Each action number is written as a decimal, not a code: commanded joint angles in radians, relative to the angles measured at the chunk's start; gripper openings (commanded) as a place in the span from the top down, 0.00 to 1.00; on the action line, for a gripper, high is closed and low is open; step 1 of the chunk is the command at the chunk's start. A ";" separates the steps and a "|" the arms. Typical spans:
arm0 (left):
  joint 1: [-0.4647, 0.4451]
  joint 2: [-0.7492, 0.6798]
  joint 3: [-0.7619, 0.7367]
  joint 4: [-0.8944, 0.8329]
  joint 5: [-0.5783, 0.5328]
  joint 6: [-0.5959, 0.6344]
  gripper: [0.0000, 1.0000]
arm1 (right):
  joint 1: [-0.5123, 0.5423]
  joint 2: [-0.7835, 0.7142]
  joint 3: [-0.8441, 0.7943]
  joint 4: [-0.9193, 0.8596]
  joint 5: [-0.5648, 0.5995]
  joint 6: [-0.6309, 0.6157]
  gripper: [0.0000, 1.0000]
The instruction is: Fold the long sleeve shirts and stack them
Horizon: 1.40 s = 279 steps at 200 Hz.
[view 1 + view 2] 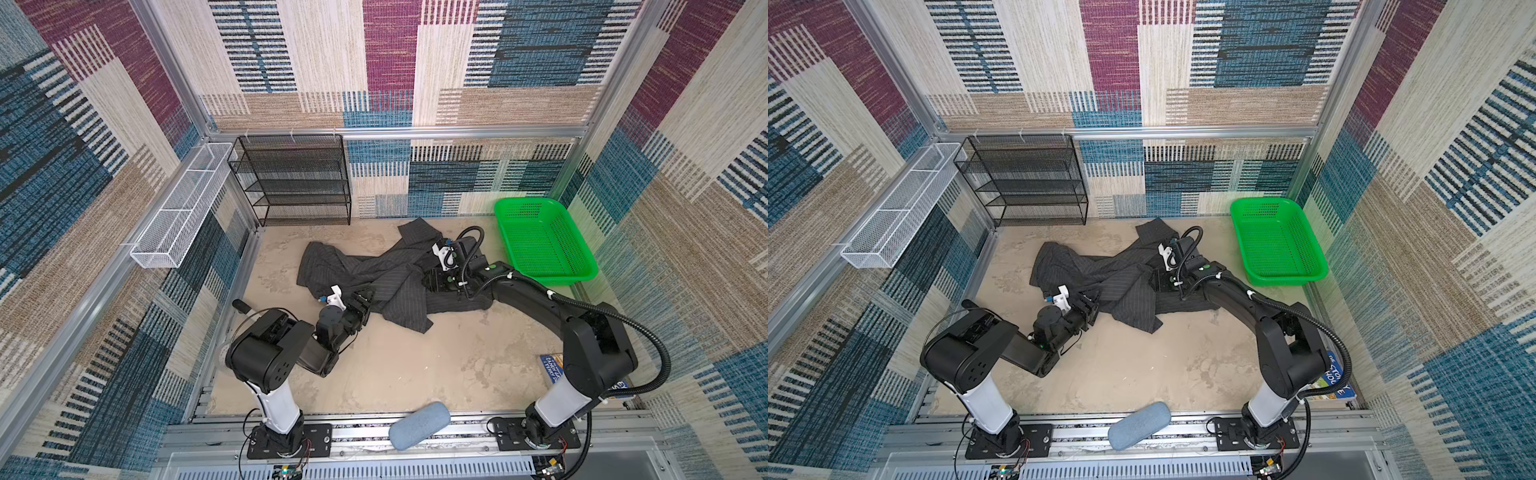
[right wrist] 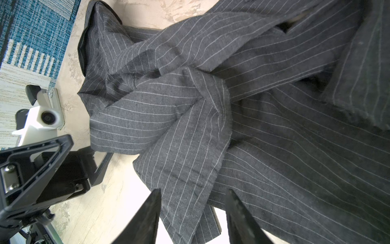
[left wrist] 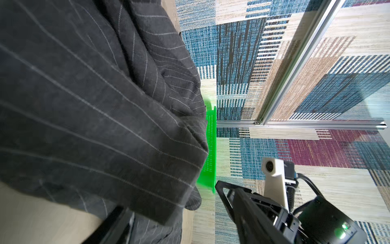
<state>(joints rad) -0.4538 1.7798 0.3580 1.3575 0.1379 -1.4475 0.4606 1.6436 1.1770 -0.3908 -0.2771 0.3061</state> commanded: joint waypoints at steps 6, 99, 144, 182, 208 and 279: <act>-0.005 0.013 0.034 0.052 0.000 -0.021 0.28 | 0.002 -0.008 0.001 0.012 0.006 -0.002 0.49; 0.072 -0.192 0.018 -0.204 -0.016 0.097 0.46 | 0.001 -0.015 -0.010 0.022 0.008 0.001 0.49; 0.087 -0.236 0.074 -0.329 0.015 0.157 0.53 | 0.001 -0.031 -0.020 0.026 0.012 0.005 0.50; 0.092 -0.199 0.078 -0.321 0.040 0.156 0.47 | 0.001 -0.055 -0.024 0.019 0.032 0.004 0.50; 0.094 -0.158 0.091 -0.305 0.050 0.154 0.49 | 0.001 -0.078 -0.026 0.015 0.054 0.012 0.50; 0.108 -0.205 0.135 -0.427 0.109 0.210 1.00 | -0.042 -0.278 -0.139 -0.053 0.237 0.096 0.47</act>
<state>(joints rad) -0.3527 1.6379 0.4870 1.0035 0.2142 -1.3045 0.4431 1.4380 1.0805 -0.3988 -0.1535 0.3519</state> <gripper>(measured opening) 0.051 0.512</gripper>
